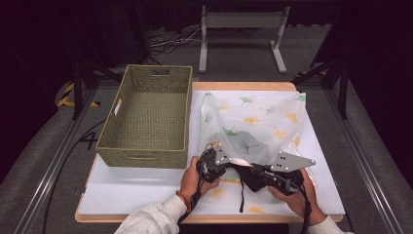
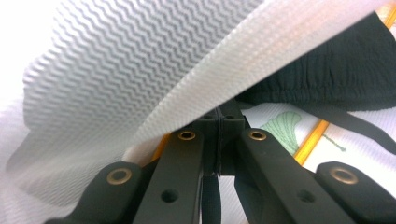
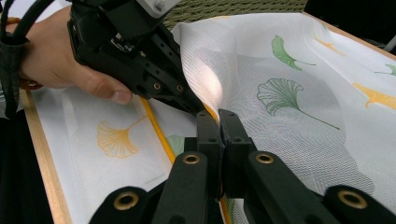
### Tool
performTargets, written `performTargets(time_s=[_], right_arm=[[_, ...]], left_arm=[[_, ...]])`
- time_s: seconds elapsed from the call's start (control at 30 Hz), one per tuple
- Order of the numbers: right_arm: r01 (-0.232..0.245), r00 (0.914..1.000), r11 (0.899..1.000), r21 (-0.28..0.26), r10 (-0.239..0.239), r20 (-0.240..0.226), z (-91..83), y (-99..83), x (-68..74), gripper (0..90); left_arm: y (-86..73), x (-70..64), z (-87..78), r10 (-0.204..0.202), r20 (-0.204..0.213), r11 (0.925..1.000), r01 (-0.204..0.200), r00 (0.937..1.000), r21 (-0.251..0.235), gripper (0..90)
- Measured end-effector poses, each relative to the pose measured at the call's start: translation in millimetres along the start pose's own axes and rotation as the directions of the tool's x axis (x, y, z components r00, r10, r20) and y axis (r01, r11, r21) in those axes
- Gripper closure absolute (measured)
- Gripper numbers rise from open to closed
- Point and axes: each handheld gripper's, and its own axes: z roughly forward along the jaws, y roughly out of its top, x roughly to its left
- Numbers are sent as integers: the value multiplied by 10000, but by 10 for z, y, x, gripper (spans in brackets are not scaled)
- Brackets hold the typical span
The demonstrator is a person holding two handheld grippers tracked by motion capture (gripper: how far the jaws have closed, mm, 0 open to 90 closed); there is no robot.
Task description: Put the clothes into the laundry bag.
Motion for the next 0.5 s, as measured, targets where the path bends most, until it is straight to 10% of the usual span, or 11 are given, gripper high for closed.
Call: performTargets(time_s=[0.27, 0.5], right_arm=[[41, 10000, 10000, 9, -41, 76, -9, -1, 3, 890], [140, 9998, 9999, 96, -141, 111, -2, 4, 13, 890]], left_arm=[[19, -255, -284, 899, 719, 9952, -868, 9934, -448, 816], [87, -656, -134, 2094, 2196, 9778, -2040, 9529, -474, 776]])
